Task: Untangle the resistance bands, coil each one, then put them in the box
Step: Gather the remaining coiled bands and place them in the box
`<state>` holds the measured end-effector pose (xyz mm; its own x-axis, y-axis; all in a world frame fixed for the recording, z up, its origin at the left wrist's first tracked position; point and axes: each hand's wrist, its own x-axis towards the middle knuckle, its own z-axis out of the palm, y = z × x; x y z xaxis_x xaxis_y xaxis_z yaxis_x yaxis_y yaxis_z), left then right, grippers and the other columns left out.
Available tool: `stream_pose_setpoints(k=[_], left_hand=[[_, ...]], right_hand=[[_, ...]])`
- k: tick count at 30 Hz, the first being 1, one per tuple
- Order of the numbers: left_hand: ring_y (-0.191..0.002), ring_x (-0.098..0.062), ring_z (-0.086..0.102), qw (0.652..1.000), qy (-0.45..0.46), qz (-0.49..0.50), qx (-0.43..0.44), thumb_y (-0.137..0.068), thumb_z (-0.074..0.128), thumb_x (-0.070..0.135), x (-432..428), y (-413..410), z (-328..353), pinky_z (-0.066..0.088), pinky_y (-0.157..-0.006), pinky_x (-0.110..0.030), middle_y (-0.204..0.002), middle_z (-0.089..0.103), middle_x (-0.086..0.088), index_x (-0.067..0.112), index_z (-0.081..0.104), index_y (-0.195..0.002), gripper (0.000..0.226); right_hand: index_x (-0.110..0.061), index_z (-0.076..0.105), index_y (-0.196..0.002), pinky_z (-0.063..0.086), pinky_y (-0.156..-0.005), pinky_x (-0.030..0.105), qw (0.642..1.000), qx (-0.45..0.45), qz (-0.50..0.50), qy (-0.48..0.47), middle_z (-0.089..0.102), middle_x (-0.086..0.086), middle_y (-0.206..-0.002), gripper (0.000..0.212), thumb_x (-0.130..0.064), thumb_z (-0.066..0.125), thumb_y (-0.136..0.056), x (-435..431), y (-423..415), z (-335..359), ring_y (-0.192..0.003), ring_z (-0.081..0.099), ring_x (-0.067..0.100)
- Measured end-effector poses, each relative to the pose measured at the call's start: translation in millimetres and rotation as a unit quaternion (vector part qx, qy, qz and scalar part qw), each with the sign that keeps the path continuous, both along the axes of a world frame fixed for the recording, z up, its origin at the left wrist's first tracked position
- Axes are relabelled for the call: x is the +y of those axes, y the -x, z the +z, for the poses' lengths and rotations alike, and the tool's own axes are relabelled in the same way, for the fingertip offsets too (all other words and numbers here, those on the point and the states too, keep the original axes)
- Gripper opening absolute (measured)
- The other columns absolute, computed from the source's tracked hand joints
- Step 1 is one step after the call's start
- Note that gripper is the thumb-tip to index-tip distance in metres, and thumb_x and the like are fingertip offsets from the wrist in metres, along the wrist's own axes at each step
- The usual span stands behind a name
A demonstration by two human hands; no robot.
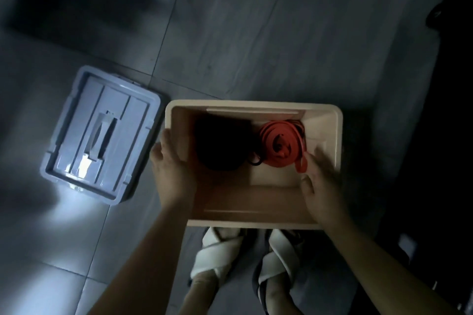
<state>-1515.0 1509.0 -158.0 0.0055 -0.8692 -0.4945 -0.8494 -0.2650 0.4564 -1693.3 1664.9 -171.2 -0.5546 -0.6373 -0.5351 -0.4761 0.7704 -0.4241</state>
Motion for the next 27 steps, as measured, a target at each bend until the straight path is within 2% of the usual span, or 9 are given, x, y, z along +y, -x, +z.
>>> stream_pose_setpoints(k=[2,4,6,10,14,16,19,23,27], left_hand=[[-0.13,-0.034,0.032,1.0,-0.001,-0.004,0.006,-0.092,0.027,0.001,-12,9,-2,0.028,-0.109,-0.05,-0.147,0.022,-0.013,0.026,0.018,-0.147,0.061],[-0.131,-0.034,0.029,0.999,0.011,-0.036,-0.004,-0.092,0.028,0.001,-18,14,-5,0.027,-0.109,-0.048,-0.148,0.022,-0.013,0.024,0.015,-0.148,0.062],[-0.133,-0.034,0.027,0.996,0.02,-0.081,0.024,-0.094,0.03,0.004,-24,16,-8,0.027,-0.11,-0.048,-0.148,0.021,-0.014,0.023,0.012,-0.148,0.06],[-0.131,-0.03,0.033,0.98,0.031,-0.183,0.073,-0.096,0.036,0.012,-44,10,-14,0.033,-0.106,-0.043,-0.147,0.026,-0.013,0.022,0.013,-0.148,0.057],[-0.127,-0.029,0.04,0.982,0.074,-0.127,0.115,-0.096,0.043,0.032,-61,-35,-31,0.035,-0.102,-0.038,-0.141,0.037,-0.014,0.015,0.033,-0.141,0.05],[-0.128,-0.03,0.037,0.991,0.056,-0.12,0.001,-0.094,0.048,0.034,-71,-79,-62,0.033,-0.103,-0.04,-0.142,0.035,-0.015,0.013,0.032,-0.141,0.054],[-0.13,-0.033,0.032,0.973,-0.012,-0.138,-0.186,-0.088,0.054,0.04,-77,-147,-119,0.032,-0.102,-0.044,-0.144,0.029,-0.016,0.014,0.027,-0.14,0.064],[-0.116,-0.037,0.042,0.965,0.03,-0.159,-0.204,-0.08,0.063,0.041,-73,-184,-158,0.04,-0.091,-0.048,-0.123,0.044,-0.015,0.017,0.047,-0.124,0.052],[-0.108,-0.046,0.044,0.972,0.105,-0.135,-0.162,-0.071,0.075,0.018,-71,-194,-172,0.038,-0.086,-0.057,-0.118,0.047,-0.024,0.015,0.067,-0.104,0.034]], right_hand=[[-0.018,0.03,-0.144,0.018,-0.111,0.025,1.0,-0.006,0.008,-0.004,0.02,0.003,-0.155,0.054,-0.011,0.046,-0.093,-5,-5,-2,-0.141,0.019,0.02],[-0.019,0.026,-0.146,0.027,-0.096,0.018,0.999,-0.051,-0.007,0.0,0.031,0.004,-0.15,0.054,-0.014,0.044,-0.095,-18,-15,-3,-0.131,0.037,0.021],[-0.017,0.028,-0.145,0.03,-0.101,0.024,0.997,-0.063,-0.011,0.032,0.039,0.007,-0.146,0.053,-0.013,0.045,-0.095,-32,-32,-10,-0.128,0.044,0.024],[-0.008,0.035,-0.141,0.02,-0.102,0.013,0.992,-0.064,-0.025,0.104,0.039,0.009,-0.146,0.047,-0.008,0.044,-0.095,-61,-68,-19,-0.134,0.038,0.022],[-0.012,0.039,-0.139,0.029,-0.105,0.022,0.979,-0.047,-0.062,0.188,0.043,0.005,-0.143,0.045,-0.013,0.046,-0.094,-90,-99,-19,-0.131,0.042,0.02],[-0.012,0.04,-0.138,0.031,-0.106,0.026,0.969,-0.059,-0.087,0.223,0.044,0.004,-0.142,0.044,-0.013,0.045,-0.094,-105,-102,-25,-0.131,0.042,0.019],[-0.015,0.039,-0.139,0.029,-0.106,0.025,0.966,-0.057,-0.086,0.238,0.043,0.0,-0.142,0.044,-0.016,0.044,-0.095,-120,-95,-43,-0.131,0.039,0.015],[-0.009,0.043,-0.135,0.028,-0.108,0.028,0.971,0.025,-0.041,0.232,0.045,0.008,-0.139,0.043,-0.016,0.049,-0.093,-127,-74,-55,-0.13,0.04,0.023],[-0.008,0.044,-0.134,0.026,-0.107,0.027,0.976,0.082,-0.018,0.2,0.04,0.011,-0.141,0.042,-0.017,0.05,-0.093,-121,-52,-51,-0.131,0.038,0.025]])
